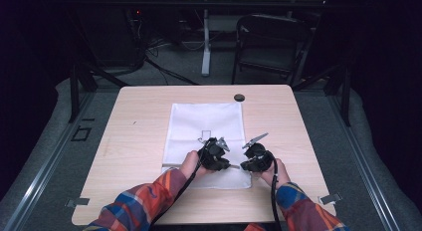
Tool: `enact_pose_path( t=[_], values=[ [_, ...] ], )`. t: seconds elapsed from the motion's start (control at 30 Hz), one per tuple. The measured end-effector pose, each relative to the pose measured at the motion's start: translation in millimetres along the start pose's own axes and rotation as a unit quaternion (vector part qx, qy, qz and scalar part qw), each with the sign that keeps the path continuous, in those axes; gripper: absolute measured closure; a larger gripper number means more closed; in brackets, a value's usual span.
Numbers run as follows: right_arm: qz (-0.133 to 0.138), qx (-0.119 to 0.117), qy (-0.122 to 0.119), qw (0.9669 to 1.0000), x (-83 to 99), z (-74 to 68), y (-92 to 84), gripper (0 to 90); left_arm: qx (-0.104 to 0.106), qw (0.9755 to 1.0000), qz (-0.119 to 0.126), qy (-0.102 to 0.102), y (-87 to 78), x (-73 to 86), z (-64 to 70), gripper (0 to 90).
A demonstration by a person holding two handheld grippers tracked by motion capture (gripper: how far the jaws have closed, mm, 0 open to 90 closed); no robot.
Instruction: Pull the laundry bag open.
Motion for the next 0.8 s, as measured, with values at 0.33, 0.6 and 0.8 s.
enact_pose_path(
  t=[0.33,0.6,0.8],
  values=[
    [0.002,0.001,-0.001,1.0000,0.5,-0.6,0.0,90.0,0.000,1.0000,-0.003,-0.005,-3.8,4.2,-4.3,81.7],
    [0.008,-0.002,0.007,0.9999,0.7,-0.8,0.9,90.0,-0.001,1.0000,-0.001,-0.006,-9.7,6.9,-6.8,81.7],
    [0.009,-0.003,0.008,0.9999,0.8,-0.7,0.9,90.0,-0.002,1.0000,0.000,-0.007,-13.2,9.2,-7.9,81.8]
  ],
)
Point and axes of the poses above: each handheld gripper's, and its own axes: y roughly forward along the jaws, x roughly out of its underside, z roughly to its right, the point moved 1 cm from there along y, roughly forward along the jaws, and after that the axes turned 6 degrees about -x, right-handed, at the moved point
